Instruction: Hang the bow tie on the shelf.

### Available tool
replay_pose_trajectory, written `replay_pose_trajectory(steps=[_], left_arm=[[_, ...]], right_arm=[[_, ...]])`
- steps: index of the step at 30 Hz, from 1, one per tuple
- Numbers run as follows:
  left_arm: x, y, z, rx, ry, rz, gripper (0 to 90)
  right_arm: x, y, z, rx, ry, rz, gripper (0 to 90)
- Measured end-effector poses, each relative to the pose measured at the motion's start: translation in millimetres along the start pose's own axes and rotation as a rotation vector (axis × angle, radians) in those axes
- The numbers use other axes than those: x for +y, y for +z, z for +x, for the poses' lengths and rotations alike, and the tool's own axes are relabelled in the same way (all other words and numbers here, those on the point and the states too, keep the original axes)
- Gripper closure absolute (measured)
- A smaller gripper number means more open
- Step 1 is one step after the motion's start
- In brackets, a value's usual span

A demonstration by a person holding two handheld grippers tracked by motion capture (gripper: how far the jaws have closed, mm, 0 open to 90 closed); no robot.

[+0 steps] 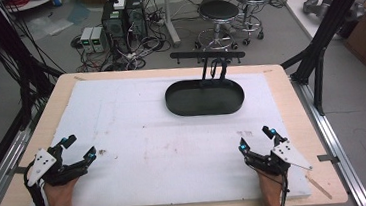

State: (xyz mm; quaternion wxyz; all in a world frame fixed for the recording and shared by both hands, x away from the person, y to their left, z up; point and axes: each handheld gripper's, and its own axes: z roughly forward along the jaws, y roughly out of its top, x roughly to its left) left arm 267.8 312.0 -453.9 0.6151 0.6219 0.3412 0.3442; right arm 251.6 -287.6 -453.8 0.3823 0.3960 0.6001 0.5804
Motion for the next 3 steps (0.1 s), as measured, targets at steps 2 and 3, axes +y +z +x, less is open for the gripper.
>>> replay_pose_trajectory(steps=[2,3], left_arm=[[0.0,-0.2,0.5,0.0,-0.001,0.001,16.3],[-0.2,-0.3,0.6,0.0,-0.005,-0.005,16.3]], right_arm=[[-0.1,0.1,-0.2,0.002,-0.002,-0.001,11.8],[0.0,0.6,-0.9,0.001,-0.006,-0.003,11.8]])
